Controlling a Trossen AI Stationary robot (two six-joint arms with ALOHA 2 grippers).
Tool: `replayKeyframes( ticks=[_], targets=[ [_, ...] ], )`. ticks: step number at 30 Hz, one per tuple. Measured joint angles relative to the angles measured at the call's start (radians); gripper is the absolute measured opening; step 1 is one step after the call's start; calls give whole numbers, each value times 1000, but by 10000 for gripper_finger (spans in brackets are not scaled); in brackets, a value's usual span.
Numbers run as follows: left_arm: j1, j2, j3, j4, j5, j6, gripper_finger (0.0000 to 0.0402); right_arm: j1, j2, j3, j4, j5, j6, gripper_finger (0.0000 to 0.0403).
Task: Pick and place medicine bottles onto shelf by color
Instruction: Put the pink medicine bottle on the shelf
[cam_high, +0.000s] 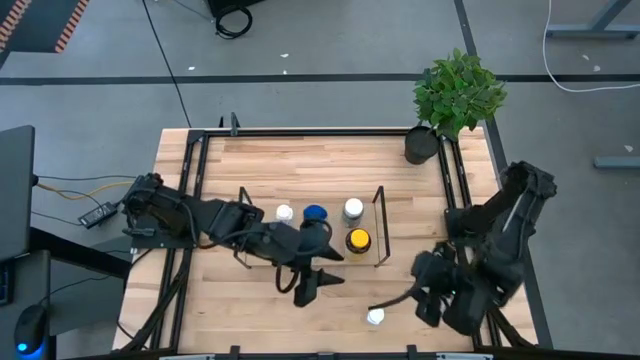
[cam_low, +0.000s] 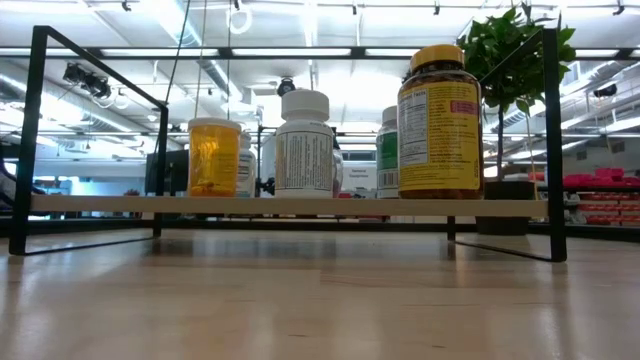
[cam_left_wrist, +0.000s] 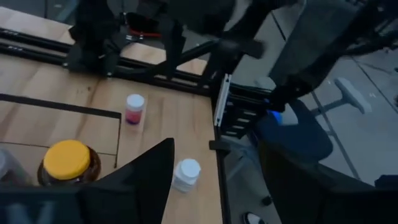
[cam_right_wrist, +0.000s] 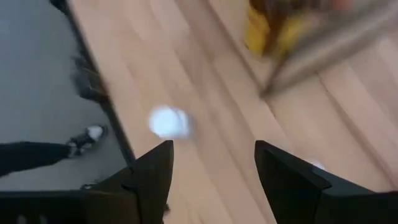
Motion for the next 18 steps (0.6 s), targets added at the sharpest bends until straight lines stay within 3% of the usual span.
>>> replayKeyframes(
  ticks=[7, 11, 14, 18],
  targets=[
    [-34, 0, 0, -6, 0, 15, 231, 89, 0, -186, -115, -95, 410, 234],
    [-34, 0, -1, -3, 0, -72, 231, 76, -4, -308, -95, -206, 613, 234],
    [-42, -2, -1, 5, 12, -113, 231, 47, -45, -394, 27, -273, 643, 234],
    [-71, -7, -1, -9, 53, -58, 231, 18, -127, -453, 108, -277, 534, 234]
  ],
)
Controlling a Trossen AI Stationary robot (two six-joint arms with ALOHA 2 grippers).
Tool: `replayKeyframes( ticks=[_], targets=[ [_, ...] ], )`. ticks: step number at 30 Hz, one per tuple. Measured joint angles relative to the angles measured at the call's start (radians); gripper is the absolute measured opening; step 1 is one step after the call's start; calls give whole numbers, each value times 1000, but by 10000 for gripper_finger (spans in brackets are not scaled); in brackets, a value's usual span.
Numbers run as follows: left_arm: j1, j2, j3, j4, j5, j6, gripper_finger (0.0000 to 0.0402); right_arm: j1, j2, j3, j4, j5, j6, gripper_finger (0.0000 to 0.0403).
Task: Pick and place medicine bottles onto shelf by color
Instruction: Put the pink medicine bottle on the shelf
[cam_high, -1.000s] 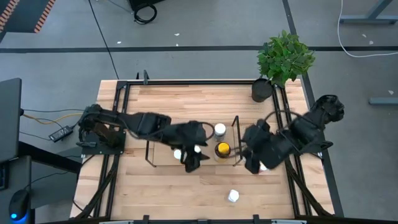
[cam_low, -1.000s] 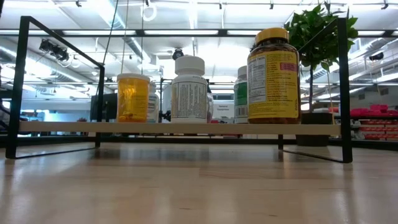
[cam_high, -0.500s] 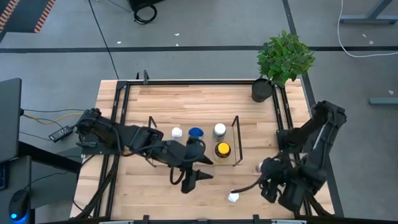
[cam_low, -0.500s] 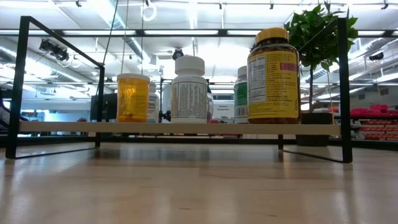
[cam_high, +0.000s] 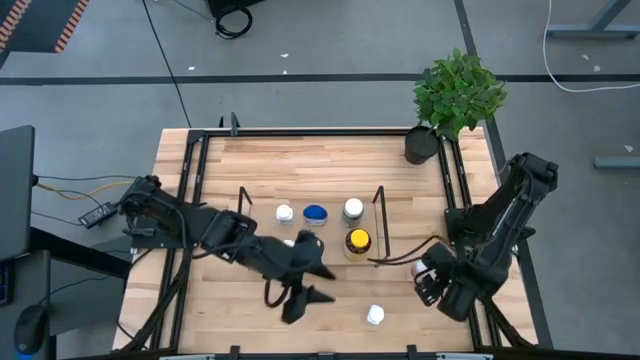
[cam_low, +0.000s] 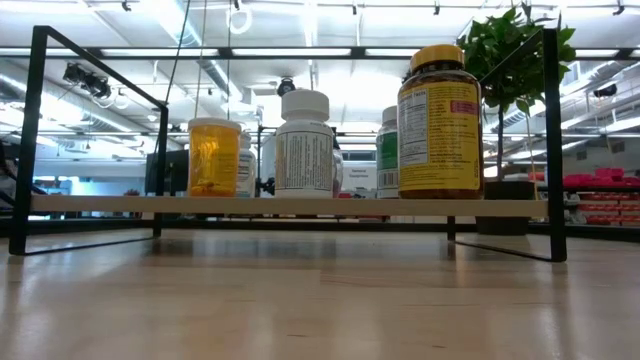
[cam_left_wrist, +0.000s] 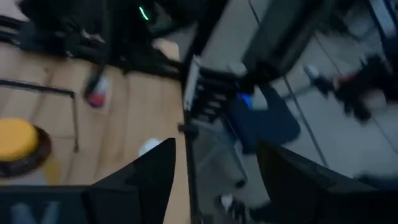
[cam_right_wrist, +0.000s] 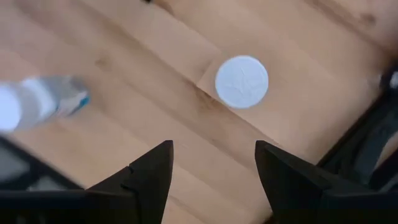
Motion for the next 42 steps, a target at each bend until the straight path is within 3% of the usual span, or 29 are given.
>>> replayKeyframes(
  ticks=[6, 11, 19, 25, 32, 42],
  targets=[
    [-23, -8, 0, -69, 6, 34, 231, -4, -106, -1, -54, 10, -409, 234],
    [3, -7, 0, -78, -63, 1, 231, -4, -119, -51, -74, 37, -605, 234],
    [55, -6, 0, -49, -94, -34, 231, -1, -223, -230, 53, 21, -698, 234],
    [87, -6, 0, -48, -93, -89, 231, -1, -309, -282, 103, 110, -825, 244],
    [115, -6, 0, -38, -94, -146, 231, -1, -288, -338, 239, 120, -1000, 264],
    [115, -6, 0, -21, -94, -160, 231, -1, -260, -387, 284, 200, -966, 313]
  ],
)
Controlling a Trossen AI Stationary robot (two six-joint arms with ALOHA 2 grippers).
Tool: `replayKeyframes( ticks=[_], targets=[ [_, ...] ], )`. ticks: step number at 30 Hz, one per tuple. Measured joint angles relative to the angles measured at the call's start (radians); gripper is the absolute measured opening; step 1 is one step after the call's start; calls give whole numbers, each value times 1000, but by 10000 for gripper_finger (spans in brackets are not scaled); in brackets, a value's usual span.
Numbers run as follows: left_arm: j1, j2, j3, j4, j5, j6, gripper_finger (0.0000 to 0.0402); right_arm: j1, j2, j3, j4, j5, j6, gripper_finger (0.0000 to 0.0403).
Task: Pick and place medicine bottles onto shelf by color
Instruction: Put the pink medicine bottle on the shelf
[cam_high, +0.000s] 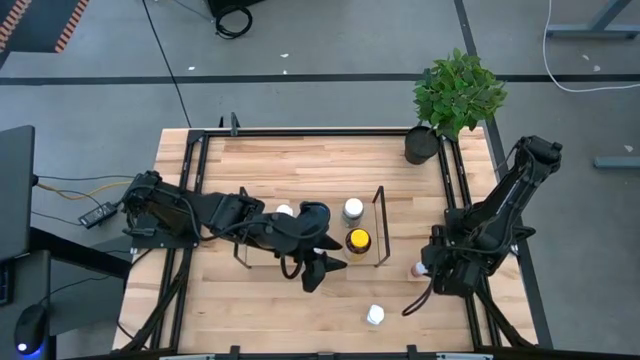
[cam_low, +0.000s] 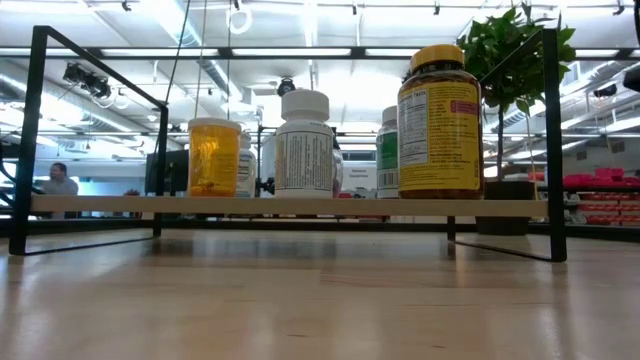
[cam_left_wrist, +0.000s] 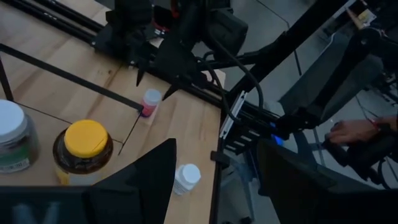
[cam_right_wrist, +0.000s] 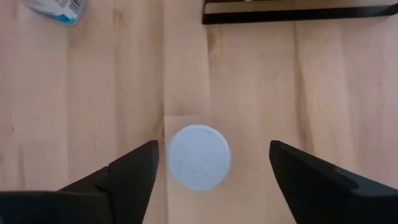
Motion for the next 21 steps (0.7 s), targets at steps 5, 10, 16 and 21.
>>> replayKeyframes(
  ticks=[5, 10, 16, 21],
  targets=[
    [0, 0, 0, 0, 0, 0, 231, 0, 0, -22, 44, -3, 15, 326],
    [0, 0, 0, -1, 0, 0, 231, 0, 0, -49, 48, -3, 41, 321],
    [0, 0, 0, -1, 0, 1, 231, 0, 0, -79, 92, -10, 100, 319],
    [0, 0, 0, -1, 0, 2, 231, 0, 0, -80, 99, -10, 103, 319]
  ],
)
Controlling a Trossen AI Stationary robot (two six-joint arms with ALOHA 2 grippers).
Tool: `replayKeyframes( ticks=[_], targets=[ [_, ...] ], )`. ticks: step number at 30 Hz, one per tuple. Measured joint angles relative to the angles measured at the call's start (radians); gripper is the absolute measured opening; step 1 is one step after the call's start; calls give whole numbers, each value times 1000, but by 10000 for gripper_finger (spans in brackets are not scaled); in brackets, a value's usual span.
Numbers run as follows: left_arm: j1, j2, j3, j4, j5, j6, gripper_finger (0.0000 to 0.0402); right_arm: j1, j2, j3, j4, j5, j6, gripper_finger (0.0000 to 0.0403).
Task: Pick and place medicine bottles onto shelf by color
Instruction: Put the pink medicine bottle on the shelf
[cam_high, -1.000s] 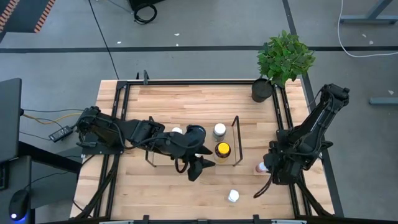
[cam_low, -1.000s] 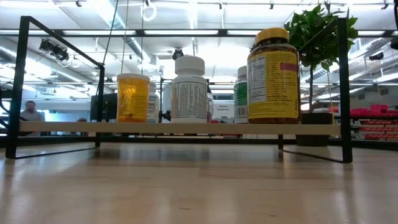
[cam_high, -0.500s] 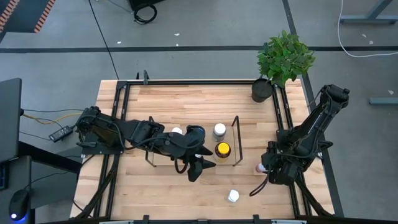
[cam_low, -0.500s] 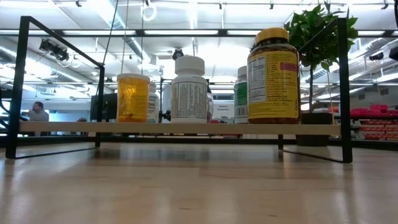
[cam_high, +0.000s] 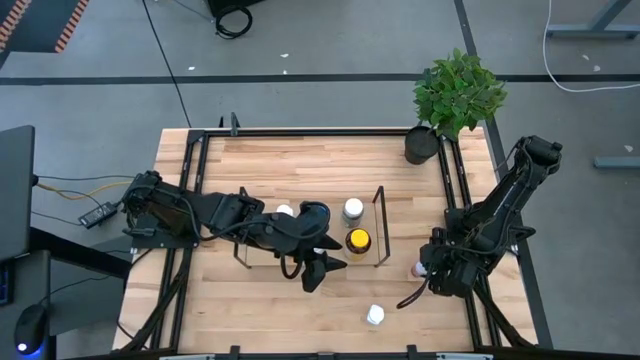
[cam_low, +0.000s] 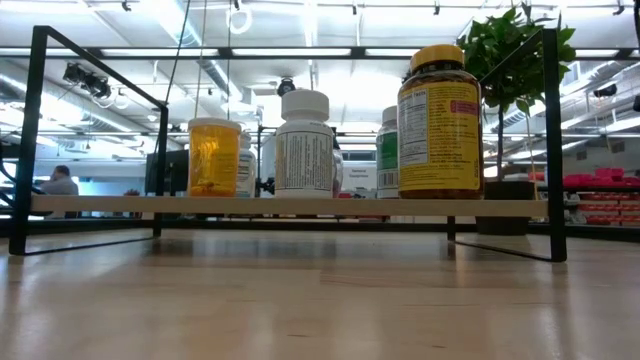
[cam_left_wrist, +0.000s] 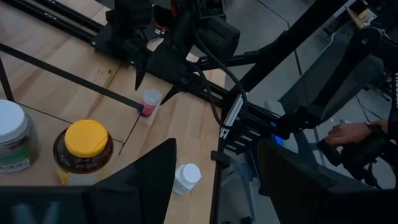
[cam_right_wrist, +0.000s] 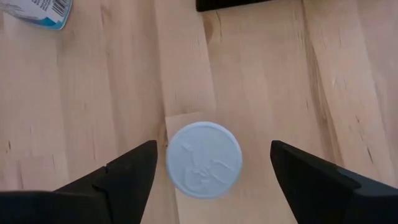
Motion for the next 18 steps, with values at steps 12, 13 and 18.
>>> replayKeyframes(
  ticks=[12, 13, 18],
  targets=[
    [0, 0, 1, -1, 0, 2, 231, 0, 24, 0, 2, 0, 33, 280],
    [0, 0, 1, -1, 0, 3, 231, 0, 32, 0, 8, 0, 32, 278],
    [0, 0, 1, -5, 0, 7, 231, 0, 91, 0, 61, -17, 37, 275]
  ],
)
